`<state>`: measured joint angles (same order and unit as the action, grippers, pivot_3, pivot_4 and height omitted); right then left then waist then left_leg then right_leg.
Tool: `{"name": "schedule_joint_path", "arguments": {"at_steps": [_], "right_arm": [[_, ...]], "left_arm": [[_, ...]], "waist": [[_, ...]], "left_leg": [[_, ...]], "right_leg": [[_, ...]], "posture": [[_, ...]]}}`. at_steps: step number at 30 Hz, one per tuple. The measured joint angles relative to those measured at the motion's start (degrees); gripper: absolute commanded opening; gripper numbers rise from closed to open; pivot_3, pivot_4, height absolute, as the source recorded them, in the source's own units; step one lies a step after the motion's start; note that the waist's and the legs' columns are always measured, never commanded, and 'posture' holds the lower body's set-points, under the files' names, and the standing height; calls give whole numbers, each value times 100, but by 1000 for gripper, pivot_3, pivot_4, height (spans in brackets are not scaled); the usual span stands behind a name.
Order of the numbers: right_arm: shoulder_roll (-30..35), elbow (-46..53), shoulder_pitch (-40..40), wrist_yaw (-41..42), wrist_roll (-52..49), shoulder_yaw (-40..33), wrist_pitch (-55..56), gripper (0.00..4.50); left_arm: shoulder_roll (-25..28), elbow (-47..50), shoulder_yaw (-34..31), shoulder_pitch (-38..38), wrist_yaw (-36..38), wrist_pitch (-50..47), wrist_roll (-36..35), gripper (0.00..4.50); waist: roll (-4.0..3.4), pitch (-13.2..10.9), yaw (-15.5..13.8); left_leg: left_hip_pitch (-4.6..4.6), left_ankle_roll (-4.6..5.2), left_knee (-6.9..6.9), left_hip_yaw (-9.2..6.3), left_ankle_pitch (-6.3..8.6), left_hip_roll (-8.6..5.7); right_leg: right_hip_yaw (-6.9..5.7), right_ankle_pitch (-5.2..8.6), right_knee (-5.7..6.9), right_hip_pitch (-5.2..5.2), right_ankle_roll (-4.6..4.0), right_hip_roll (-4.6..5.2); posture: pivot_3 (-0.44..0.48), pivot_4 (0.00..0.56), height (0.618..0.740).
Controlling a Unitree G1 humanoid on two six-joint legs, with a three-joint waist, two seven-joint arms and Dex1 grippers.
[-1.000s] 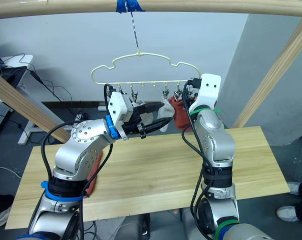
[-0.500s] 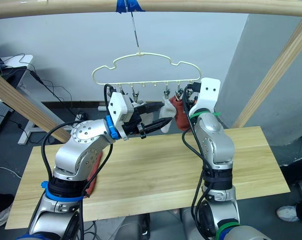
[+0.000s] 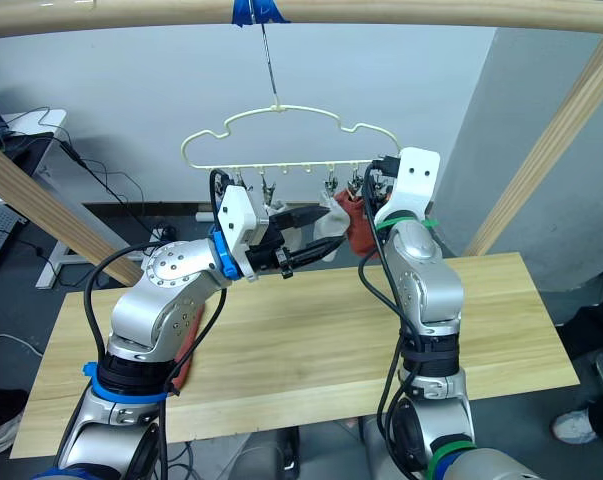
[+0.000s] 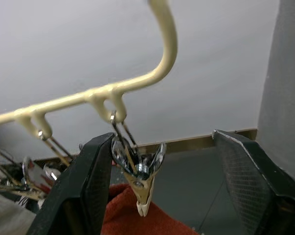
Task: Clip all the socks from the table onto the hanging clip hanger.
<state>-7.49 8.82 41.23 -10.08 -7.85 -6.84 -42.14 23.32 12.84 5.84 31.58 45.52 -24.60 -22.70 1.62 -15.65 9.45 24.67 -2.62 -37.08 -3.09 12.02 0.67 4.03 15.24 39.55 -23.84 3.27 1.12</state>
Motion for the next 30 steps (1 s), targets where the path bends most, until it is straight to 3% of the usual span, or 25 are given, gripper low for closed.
{"name": "schedule_joint_path", "arguments": {"at_steps": [15,22,25,26,30], "right_arm": [[-7,0,0,-293,-213,75,-1,3315],[-7,0,0,-352,-321,148,-13,946],[-7,4,0,-348,-439,221,-11,188],[-6,4,0,-347,-465,247,-10,11],[-5,5,0,-347,-488,309,-10,11]], "left_arm": [[0,-13,6,-18,4,5,55,2765],[-1,-12,11,-18,0,5,60,2765],[-1,-12,12,-27,-4,5,63,2765],[-1,-11,12,-45,-9,5,71,2765],[-1,5,10,-169,-132,5,139,2765]], "waist": [[0,0,0],[0,0,0],[0,2,1],[-1,3,1],[1,19,1]], "left_leg": [[0,0,1,0,-1,0],[0,0,1,0,-1,0],[0,0,1,0,-1,0],[0,-1,0,0,-1,0],[0,0,1,0,-1,1]], "right_leg": [[0,0,0,0,0,0],[0,0,0,-1,0,0],[0,0,0,-1,0,0],[0,0,0,0,0,0],[0,0,-1,0,0,0]], "posture": [[-185,194,740],[-185,190,740],[-185,188,740],[-187,188,740],[-189,187,740]]}}
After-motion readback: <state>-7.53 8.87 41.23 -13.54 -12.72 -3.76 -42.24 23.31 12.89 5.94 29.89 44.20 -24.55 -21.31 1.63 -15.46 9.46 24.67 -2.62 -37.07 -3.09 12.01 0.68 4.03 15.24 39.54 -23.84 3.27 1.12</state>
